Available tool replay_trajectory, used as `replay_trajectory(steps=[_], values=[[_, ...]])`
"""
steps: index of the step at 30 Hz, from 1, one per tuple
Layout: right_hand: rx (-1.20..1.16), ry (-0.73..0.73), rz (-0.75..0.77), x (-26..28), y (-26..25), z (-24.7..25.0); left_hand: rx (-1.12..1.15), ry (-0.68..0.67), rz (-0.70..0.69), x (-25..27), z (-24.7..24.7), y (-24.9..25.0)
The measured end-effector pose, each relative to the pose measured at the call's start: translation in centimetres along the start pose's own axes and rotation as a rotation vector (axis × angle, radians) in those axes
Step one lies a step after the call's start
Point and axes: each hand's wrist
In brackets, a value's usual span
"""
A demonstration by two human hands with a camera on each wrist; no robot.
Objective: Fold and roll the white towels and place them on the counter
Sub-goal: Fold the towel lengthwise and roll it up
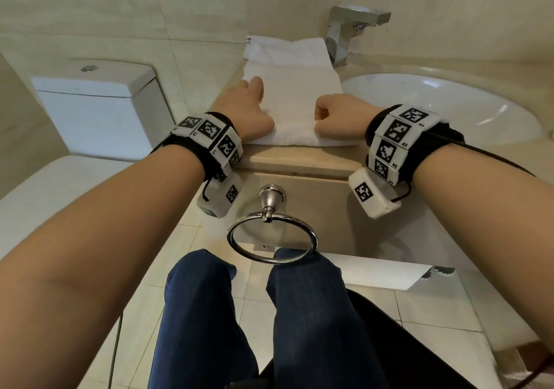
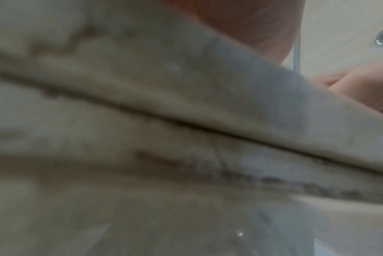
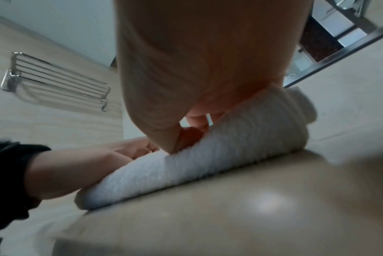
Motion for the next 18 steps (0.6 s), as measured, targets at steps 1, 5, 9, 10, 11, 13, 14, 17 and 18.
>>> replay_trajectory(steps=[1, 5, 9, 10, 11, 13, 14, 17, 18], values=[[-0.002, 0.000, -0.023, 0.1, 0.0, 0.1, -0.039, 0.033, -0.036, -0.1, 0.1, 0.1], [0.212, 0.145, -0.055, 0.2, -0.5, 0.5, -0.239, 0.070, -0.161, 0.0, 0.4, 0.8], [0.187, 0.135, 0.020, 1.0, -1.0, 0.6, -0.343, -0.022, -0.194, 0.3, 0.0, 1.8], [0.166, 0.134, 0.027, 1.3, -1.0, 0.6, -0.383, -0.025, -0.191, 0.3, -0.1, 2.0], [0.172, 0.149, 0.041, 1.5, -1.0, 0.6, -0.418, -0.029, -0.180, 0.4, -0.1, 2.1], [0.241, 0.186, 0.083, 1.8, -1.3, 0.5, -0.443, -0.041, -0.150, 0.6, 0.1, 2.2], [0.286, 0.201, 0.106, 1.9, -1.4, 0.5, -0.452, -0.046, -0.137, 0.7, 0.2, 2.4], [0.385, 0.224, 0.157, 2.2, -1.8, 0.4, -0.469, -0.078, -0.115, 1.0, 0.3, 2.9], [0.392, 0.221, 0.167, 2.4, -1.8, 0.4, -0.454, -0.079, -0.113, 1.2, 0.1, 2.9]])
Point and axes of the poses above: each hand's wrist, its own x-axis away from the middle knuckle, its own z-axis out of the back of the hand, y = z × x, and after that the axes turned 9 degrees about -z, right-handed
